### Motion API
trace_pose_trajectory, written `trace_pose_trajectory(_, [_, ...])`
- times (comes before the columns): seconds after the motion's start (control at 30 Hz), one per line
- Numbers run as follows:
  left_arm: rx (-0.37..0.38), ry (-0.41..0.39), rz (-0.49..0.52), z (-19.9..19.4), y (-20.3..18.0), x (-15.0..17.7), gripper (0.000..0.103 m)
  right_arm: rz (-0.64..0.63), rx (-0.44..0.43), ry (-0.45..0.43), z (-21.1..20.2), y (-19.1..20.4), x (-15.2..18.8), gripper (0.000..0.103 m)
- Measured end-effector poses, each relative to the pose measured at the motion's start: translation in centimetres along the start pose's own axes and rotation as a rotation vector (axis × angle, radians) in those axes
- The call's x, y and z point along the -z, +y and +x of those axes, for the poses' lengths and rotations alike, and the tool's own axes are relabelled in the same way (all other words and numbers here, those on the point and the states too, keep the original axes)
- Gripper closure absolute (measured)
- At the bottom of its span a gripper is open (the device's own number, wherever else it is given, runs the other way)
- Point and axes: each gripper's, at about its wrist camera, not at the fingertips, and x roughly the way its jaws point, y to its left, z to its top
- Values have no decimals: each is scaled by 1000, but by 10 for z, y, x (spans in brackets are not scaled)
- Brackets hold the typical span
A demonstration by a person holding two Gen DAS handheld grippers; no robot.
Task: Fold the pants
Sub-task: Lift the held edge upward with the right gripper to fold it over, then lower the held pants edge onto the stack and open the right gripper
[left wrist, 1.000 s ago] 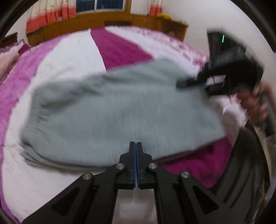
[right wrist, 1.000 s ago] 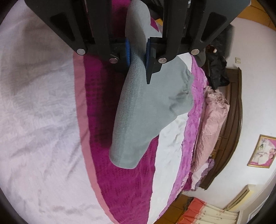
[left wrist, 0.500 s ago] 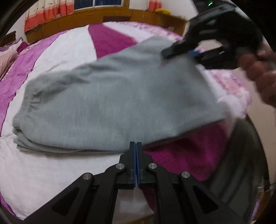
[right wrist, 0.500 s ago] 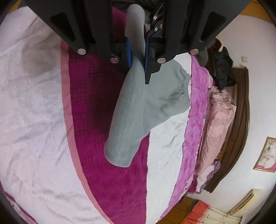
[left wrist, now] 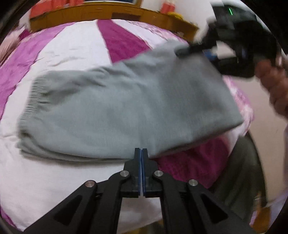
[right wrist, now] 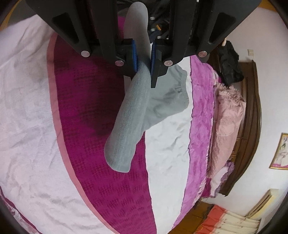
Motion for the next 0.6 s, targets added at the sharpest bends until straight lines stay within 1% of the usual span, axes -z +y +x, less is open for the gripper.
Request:
trace_pose_trajectory(0.03, [4,-10,-20,-10,7,-5,103,10,10,4,0,4,-1,98])
trace_pose_trajectory(0.13, [16,-47,-71,-40,33,-19,103,83,80,30,4,13,-5,98])
trace_pose_trajectory(0.2, [3,-72,-84,-55,45,-30,103,113,144,45,13,22,-11,98])
trace_pose_trajectory(0.27, [-21,-93,-81,-68,55,-29,102,124,193,56,20,33,-15,98])
trace_pose_trajectory(0.37, [-36,-102,-96,-77,74,-33,102,89,286,77,32,61,-19,98])
trace_pose_trajectory(0.47, [-37,-102,-118,-76,90,-33,102,49,370,99,48,90,-19,98])
trace_pose_trajectory(0.6, [-32,-98,-146,-75,109,-28,102,-3,453,124,80,128,-21,98])
